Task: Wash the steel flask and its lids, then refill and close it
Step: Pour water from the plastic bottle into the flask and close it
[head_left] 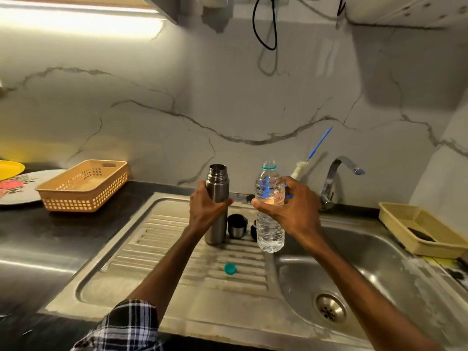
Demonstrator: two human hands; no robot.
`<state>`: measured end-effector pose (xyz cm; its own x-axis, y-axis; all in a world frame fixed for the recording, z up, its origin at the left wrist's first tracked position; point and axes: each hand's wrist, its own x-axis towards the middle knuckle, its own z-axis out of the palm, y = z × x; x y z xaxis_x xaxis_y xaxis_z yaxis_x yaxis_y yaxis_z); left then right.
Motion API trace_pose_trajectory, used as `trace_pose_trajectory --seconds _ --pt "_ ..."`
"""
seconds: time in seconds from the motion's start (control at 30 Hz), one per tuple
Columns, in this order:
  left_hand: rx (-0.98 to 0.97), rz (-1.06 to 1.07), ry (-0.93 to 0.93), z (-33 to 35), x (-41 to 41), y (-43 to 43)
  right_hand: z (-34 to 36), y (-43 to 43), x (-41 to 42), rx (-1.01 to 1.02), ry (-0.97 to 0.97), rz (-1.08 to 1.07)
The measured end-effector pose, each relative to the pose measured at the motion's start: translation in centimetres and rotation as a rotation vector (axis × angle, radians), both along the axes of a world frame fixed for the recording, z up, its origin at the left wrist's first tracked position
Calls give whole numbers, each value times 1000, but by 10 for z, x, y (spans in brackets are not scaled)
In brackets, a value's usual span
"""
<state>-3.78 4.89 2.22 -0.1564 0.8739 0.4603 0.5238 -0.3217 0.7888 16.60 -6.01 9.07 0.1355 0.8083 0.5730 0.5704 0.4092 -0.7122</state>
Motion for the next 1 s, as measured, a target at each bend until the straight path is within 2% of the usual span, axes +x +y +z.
trace_pose_trajectory --seconds 0.37,0.5,0.73,1.0 --pt "121 -75 71 -7 -16 -19 6 16 -3 -22 -130 39" --pt "192 -103 80 -11 -16 -30 8 20 -4 -47 -239 40" --pt "253 -125 -17 -17 -17 -39 16 25 -5 -63 -438 42" --pt "285 -166 57 -18 -9 -39 26 34 -1 -85 -600 6"
